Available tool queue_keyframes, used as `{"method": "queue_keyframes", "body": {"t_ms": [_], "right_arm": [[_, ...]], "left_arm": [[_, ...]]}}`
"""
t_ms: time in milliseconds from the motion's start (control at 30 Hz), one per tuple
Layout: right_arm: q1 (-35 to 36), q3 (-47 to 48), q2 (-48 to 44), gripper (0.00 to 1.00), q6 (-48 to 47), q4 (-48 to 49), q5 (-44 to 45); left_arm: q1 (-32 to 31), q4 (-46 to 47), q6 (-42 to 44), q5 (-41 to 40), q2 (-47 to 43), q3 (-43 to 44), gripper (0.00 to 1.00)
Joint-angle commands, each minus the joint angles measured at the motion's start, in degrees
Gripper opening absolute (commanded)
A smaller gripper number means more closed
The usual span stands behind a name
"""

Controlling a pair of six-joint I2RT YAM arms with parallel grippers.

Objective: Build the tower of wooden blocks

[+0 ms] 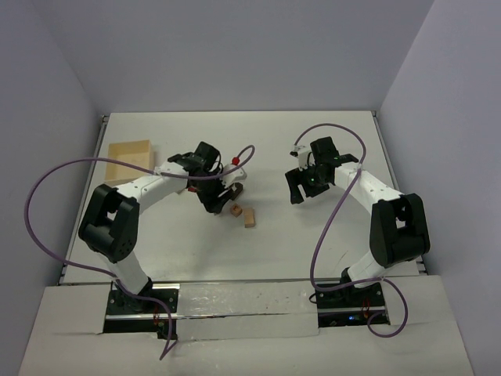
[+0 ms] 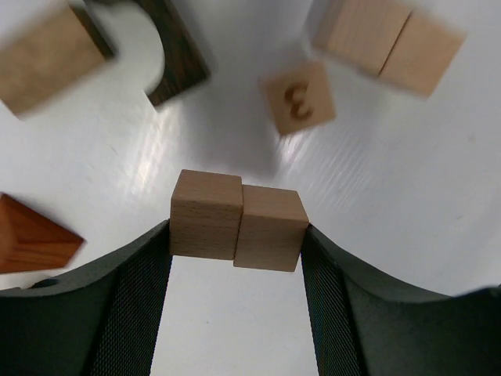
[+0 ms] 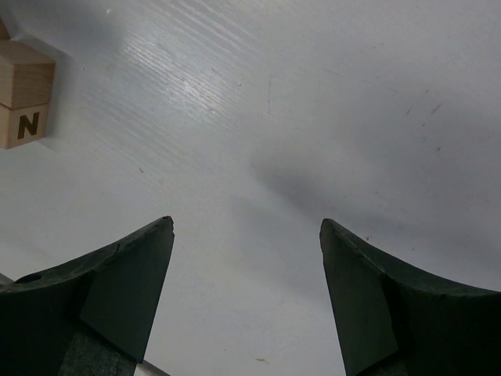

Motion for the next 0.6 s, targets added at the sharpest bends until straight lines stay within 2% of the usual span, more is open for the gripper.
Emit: {"method": "queue_keyframes", "body": {"t_ms": [0, 133, 267, 300, 333, 567], "right_arm": [[-0.5, 0.2, -1.5, 0.82, 1.1, 1.1, 0.0], [-0.5, 0.5, -1.4, 0.83, 2.0, 1.2, 0.0], [-0.6, 0.3, -1.5, 0.85, 2.8, 1.4, 0.9], [-0.7, 0.4, -1.4, 0.9, 3.3, 1.4, 1.5], [-0.8, 0.4, -1.2, 0.99, 3.9, 1.3, 2.0], [-2.9, 1.1, -0.3, 1.0, 6.2, 1.0, 1.1]], "left_arm": [[-5.0, -3.7, -5.4, 1.9, -3.4, 8.0, 0.36], [-10.8, -7.2, -10.4, 0.1, -0.7, 12.1, 0.35], [-13.2, -9.1, -12.9, -0.1, 2.3, 14.8, 0.33], [-13.8, -9.4, -13.3, -0.6, 3.2, 15.2, 0.34], [-14.6, -9.5, -13.4, -1.3, 4.1, 15.7, 0.33], [-16.4, -10.6, -11.8, -3.3, 8.5, 19.0, 0.34]]}}
